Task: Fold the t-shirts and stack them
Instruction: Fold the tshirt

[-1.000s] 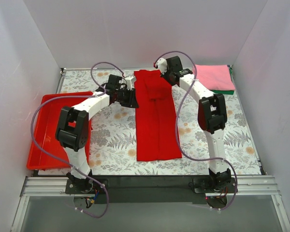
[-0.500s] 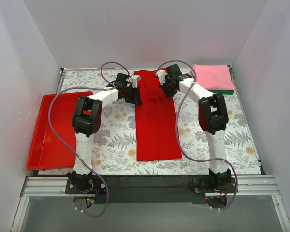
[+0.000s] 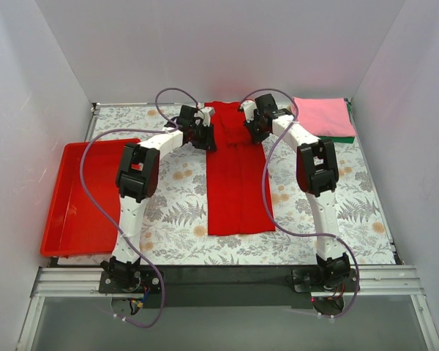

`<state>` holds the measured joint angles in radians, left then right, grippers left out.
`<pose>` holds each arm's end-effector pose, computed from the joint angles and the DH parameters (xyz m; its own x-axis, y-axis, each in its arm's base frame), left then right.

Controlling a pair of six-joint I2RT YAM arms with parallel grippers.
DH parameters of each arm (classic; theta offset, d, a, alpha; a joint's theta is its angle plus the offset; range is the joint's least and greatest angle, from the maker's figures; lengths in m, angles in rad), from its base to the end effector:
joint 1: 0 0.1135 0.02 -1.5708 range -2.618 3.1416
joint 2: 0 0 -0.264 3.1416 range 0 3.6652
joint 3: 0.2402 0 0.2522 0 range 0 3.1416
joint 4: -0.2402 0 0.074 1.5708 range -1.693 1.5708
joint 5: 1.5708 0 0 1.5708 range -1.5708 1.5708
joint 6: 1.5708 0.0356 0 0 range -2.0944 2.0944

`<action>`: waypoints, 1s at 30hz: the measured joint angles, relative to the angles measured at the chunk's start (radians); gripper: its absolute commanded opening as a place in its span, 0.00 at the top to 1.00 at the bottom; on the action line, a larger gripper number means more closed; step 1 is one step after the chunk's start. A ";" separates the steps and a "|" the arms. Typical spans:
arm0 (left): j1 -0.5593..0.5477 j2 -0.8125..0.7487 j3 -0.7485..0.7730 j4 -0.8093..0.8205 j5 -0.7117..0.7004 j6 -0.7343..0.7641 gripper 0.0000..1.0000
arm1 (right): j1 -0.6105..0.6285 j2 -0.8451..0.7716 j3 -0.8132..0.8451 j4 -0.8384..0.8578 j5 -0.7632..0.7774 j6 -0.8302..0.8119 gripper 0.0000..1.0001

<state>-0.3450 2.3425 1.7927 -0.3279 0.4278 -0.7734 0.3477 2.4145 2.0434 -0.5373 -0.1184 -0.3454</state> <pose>0.4771 -0.1872 0.1440 -0.9072 -0.3494 -0.2342 -0.1070 0.7303 -0.6747 0.5011 0.1861 0.1698 -0.5599 -0.5605 -0.6102 -0.6336 0.7642 -0.1206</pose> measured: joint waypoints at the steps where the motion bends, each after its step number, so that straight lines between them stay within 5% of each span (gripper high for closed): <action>1: 0.002 0.006 0.011 -0.002 -0.003 0.001 0.80 | -0.001 0.007 0.010 0.004 0.000 0.001 0.88; 4: 0.006 0.017 0.034 -0.006 -0.016 0.008 0.78 | -0.003 0.023 0.037 0.012 -0.006 0.002 0.83; 10: 0.014 0.033 0.082 -0.042 0.005 0.027 0.63 | -0.010 0.019 0.042 0.012 -0.022 -0.006 0.53; 14: 0.016 -0.027 0.048 -0.054 0.056 0.036 0.38 | -0.021 -0.055 0.019 -0.018 -0.058 -0.031 0.34; 15: 0.016 -0.057 0.044 -0.062 0.068 0.037 0.23 | -0.021 -0.095 0.012 -0.032 -0.068 -0.039 0.32; 19: 0.016 -0.224 0.039 -0.041 0.108 0.039 0.19 | -0.025 -0.319 -0.012 -0.035 -0.099 -0.076 0.02; 25: 0.016 -0.664 -0.141 0.196 0.171 0.063 0.17 | -0.015 -0.727 -0.106 0.088 -0.132 -0.201 0.02; 30: -0.013 -0.966 -0.351 0.259 0.281 0.235 0.16 | 0.026 -0.949 -0.317 0.094 -0.199 -0.357 0.02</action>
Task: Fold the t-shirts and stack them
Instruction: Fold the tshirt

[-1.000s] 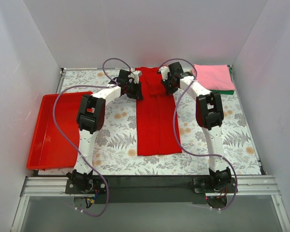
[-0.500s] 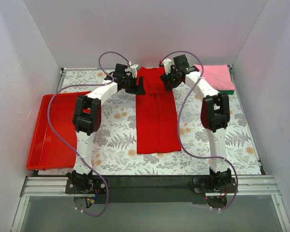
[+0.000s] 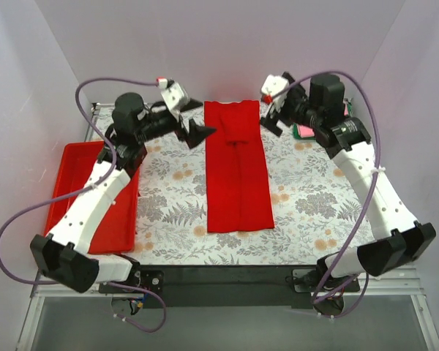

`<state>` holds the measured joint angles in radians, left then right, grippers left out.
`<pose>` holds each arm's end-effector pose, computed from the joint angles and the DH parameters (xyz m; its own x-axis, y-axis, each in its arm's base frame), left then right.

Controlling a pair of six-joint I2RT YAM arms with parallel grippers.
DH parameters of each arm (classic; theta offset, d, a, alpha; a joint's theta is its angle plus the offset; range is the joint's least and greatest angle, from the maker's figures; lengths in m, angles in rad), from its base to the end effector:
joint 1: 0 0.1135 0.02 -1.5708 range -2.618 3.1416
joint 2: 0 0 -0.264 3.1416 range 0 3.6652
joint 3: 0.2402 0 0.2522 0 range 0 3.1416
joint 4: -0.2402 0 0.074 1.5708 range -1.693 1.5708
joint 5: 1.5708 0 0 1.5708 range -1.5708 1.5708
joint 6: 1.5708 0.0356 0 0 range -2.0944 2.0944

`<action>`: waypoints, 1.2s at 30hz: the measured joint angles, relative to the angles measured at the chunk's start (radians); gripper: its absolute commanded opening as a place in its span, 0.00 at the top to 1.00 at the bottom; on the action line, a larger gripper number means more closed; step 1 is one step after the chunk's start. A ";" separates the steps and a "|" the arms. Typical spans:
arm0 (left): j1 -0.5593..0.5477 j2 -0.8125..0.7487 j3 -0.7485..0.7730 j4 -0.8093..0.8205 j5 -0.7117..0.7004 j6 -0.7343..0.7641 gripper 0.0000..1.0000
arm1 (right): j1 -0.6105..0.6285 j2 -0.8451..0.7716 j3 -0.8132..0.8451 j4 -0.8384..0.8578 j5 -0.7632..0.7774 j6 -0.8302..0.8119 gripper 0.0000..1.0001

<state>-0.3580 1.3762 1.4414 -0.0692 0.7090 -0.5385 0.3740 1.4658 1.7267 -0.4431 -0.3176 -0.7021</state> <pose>0.2827 -0.1305 0.4479 -0.4523 -0.2464 -0.8571 0.7499 0.4151 -0.5151 0.2934 0.1271 0.4777 0.2800 -0.5492 -0.7874 -0.5922 0.5468 -0.5919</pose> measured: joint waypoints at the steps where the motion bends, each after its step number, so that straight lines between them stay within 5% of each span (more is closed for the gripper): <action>1: -0.020 -0.046 -0.055 -0.014 0.008 0.037 0.16 | 0.013 -0.040 -0.066 -0.012 -0.016 -0.025 0.02; 9: -0.320 -0.326 -0.658 -0.205 -0.100 0.319 0.25 | 0.182 -0.351 -0.708 -0.140 -0.064 -0.180 0.07; 13: -0.452 -0.369 -0.837 -0.233 -0.154 0.356 0.31 | 0.298 -0.425 -0.929 -0.158 -0.069 -0.218 0.14; 20: -0.477 -0.260 -0.921 -0.114 -0.224 0.362 0.40 | 0.334 -0.373 -1.123 -0.092 -0.035 -0.260 0.43; 36: -0.483 -0.050 -0.942 0.058 -0.257 0.411 0.53 | 0.309 -0.231 -1.170 0.069 -0.001 -0.319 0.58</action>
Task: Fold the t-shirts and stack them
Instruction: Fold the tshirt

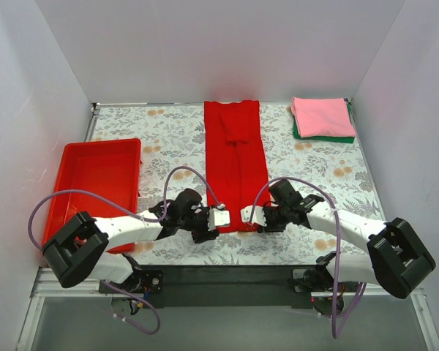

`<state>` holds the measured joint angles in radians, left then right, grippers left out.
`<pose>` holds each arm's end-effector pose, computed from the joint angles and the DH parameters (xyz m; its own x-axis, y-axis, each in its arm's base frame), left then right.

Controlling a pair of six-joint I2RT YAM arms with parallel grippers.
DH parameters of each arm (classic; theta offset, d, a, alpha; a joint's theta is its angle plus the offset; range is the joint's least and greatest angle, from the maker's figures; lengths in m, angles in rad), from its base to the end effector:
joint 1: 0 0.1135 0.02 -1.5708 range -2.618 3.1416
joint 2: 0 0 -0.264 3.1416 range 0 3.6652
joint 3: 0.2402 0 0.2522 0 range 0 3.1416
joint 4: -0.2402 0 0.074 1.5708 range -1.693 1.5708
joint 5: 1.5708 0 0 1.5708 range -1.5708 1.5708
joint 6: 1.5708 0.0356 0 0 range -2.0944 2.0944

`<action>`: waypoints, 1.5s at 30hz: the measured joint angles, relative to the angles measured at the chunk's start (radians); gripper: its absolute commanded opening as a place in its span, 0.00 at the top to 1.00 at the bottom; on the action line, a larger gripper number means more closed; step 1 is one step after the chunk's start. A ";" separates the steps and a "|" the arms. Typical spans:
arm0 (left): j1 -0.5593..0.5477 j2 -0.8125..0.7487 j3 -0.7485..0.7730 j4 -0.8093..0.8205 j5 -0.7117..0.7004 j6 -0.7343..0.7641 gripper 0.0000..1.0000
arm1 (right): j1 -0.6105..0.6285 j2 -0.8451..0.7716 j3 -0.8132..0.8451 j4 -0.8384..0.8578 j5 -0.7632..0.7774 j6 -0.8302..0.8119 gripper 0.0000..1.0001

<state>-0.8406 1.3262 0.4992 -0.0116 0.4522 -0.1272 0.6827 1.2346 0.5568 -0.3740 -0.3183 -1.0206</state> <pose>0.1465 -0.1869 0.1512 -0.6018 0.5011 -0.6219 0.7951 0.4495 -0.4071 0.1596 0.1442 0.1622 0.2612 -0.8311 -0.4910 -0.9505 -0.1329 -0.2807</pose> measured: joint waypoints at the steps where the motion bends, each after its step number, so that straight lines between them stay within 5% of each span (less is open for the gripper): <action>1: 0.000 0.008 -0.006 0.005 0.000 0.005 0.54 | -0.002 0.005 0.000 0.010 -0.002 -0.001 0.58; 9: -0.001 0.061 -0.004 0.039 -0.008 0.049 0.73 | -0.007 0.033 -0.003 0.074 -0.009 0.001 0.76; 14: -0.001 0.081 0.014 0.036 -0.023 0.077 0.94 | -0.007 0.035 -0.011 0.094 -0.010 0.007 0.99; 16: -0.001 0.087 0.022 0.032 -0.030 0.084 1.00 | -0.007 0.031 -0.013 0.098 -0.009 0.015 0.99; 25: -0.049 0.039 0.045 -0.101 -0.026 0.075 1.00 | 0.090 -0.084 -0.061 0.021 0.004 0.094 0.99; 34: -0.100 -0.241 0.051 -0.277 0.039 -0.057 1.00 | 0.129 -0.216 -0.013 -0.167 -0.057 0.214 0.99; 45: 0.190 -0.100 0.254 -0.314 0.106 0.050 1.00 | -0.052 -0.048 0.216 -0.202 -0.086 0.119 0.99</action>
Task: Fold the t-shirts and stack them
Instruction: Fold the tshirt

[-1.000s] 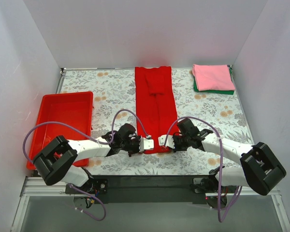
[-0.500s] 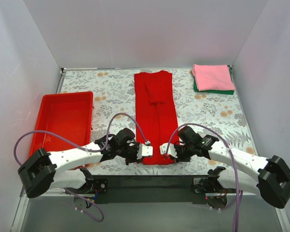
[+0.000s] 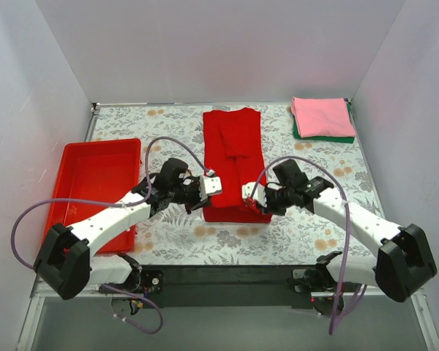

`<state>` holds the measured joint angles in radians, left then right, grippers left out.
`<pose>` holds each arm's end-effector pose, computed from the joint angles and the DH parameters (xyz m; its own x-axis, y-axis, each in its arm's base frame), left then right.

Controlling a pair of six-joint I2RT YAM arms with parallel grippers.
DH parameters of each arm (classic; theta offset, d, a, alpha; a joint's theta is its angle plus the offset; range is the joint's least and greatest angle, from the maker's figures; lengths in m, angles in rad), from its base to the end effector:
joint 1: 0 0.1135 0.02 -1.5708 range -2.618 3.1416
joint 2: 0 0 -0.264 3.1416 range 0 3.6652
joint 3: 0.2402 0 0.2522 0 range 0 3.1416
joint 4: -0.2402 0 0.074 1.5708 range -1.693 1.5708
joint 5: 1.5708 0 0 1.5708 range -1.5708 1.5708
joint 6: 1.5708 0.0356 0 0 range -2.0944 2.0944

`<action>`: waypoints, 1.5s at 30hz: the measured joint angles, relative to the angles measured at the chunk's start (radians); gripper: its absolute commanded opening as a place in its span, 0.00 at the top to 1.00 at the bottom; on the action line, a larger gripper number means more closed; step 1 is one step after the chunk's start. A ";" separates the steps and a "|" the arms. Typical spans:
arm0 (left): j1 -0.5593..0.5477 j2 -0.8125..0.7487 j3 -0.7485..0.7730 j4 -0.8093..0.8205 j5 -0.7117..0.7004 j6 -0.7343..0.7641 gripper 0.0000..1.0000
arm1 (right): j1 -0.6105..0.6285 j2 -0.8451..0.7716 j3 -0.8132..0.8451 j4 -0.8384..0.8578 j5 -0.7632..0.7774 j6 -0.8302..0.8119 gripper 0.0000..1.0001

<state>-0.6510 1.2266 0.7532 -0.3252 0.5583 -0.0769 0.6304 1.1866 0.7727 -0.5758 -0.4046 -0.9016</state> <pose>0.1866 -0.1659 0.2291 -0.6302 0.3982 -0.6665 0.7618 0.4827 -0.4320 0.1759 0.1457 0.2255 0.1430 -0.7882 -0.5986 -0.9740 -0.0048 -0.2264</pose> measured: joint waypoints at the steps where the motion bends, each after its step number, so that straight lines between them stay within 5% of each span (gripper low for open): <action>1: 0.017 0.027 0.016 0.013 0.004 0.011 1.00 | -0.024 0.033 0.029 0.004 -0.005 -0.019 0.99; 20: 0.259 0.634 0.470 0.190 0.056 0.179 1.00 | -0.277 0.637 0.562 0.078 -0.055 -0.238 0.99; 37: 0.283 0.795 0.557 0.269 0.014 0.192 1.00 | -0.297 0.824 0.694 0.146 -0.027 -0.238 0.98; 38: 0.283 0.798 0.557 0.275 0.008 0.192 1.00 | -0.297 0.828 0.700 0.153 -0.023 -0.233 0.95; 39: 0.283 0.801 0.557 0.277 0.002 0.192 1.00 | -0.297 0.832 0.706 0.161 -0.019 -0.227 0.81; 42: 0.283 0.809 0.566 0.283 -0.018 0.183 0.79 | -0.298 0.840 0.724 0.172 -0.001 -0.202 0.60; 45: 0.285 0.813 0.586 0.286 -0.054 0.159 0.67 | -0.299 0.843 0.750 0.183 0.019 -0.172 0.59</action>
<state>-0.3664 2.0392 1.3388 -0.0387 0.5041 0.0818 0.3313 2.0293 1.5223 -0.3923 -0.3859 -1.0737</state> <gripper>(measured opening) 0.288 0.406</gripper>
